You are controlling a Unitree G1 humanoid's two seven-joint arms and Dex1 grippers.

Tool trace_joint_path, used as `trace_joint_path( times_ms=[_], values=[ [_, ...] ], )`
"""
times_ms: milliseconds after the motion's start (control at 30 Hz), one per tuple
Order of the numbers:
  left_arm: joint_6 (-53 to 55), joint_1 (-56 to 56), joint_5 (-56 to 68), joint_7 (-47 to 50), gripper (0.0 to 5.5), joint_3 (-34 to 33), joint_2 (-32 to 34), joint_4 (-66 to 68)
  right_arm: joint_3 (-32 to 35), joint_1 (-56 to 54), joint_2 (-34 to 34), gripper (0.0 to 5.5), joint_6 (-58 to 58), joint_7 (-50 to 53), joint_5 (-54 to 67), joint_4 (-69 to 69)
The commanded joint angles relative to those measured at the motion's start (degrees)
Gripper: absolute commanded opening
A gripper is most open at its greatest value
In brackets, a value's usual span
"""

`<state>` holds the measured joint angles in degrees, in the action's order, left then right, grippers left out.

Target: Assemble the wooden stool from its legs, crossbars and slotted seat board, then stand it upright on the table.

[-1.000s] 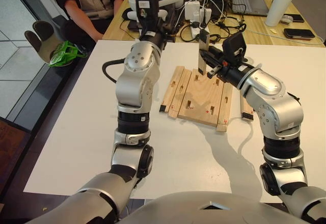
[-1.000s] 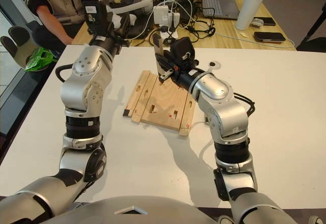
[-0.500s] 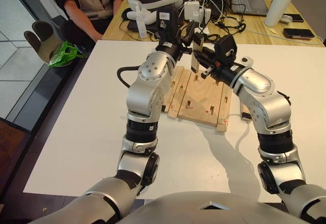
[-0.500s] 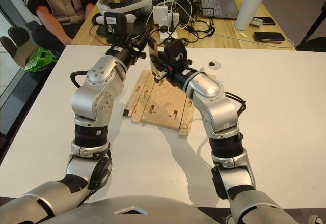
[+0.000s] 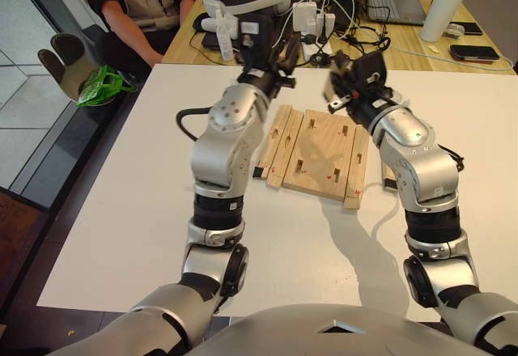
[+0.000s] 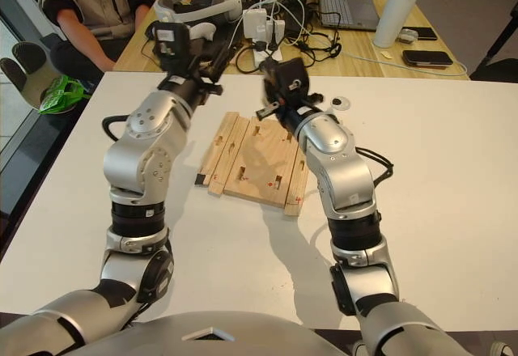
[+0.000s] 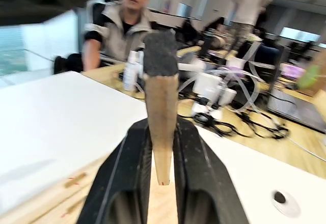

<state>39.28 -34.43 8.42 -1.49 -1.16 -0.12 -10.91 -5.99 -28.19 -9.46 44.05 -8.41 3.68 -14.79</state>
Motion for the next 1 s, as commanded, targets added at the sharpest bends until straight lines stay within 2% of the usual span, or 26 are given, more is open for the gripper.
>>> trace_joint_path(
  times_ms=[33, 133, 267, 500, 1000],
  values=[
    [1.63, 2.23, -0.21, 0.55, 2.47, -4.29, 3.79, -1.76, 2.63, 4.14, 5.23, 0.40, 14.63, 11.93, -6.51, -7.59],
    [2.06, 2.89, 0.14, 0.38, 2.47, -5.09, 4.86, -2.34, 3.08, 4.75, 10.53, 0.40, 23.53, 18.47, -10.31, -10.87],
    [2.14, 3.09, 0.28, 0.42, 2.47, -4.08, 4.12, -2.95, 5.15, 5.45, 17.75, 0.40, 28.52, 22.31, -11.11, -13.10],
    [2.92, 4.75, 0.34, 0.34, 2.47, -3.57, 4.01, -4.66, 6.83, 7.45, 22.50, 0.40, 32.91, 24.87, -12.09, -13.85],
    [4.46, 7.64, 0.26, 1.04, 2.47, -0.66, 1.61, -7.22, 11.09, 11.57, 30.20, 0.40, 26.90, 25.90, -4.60, -10.80]
  ],
)
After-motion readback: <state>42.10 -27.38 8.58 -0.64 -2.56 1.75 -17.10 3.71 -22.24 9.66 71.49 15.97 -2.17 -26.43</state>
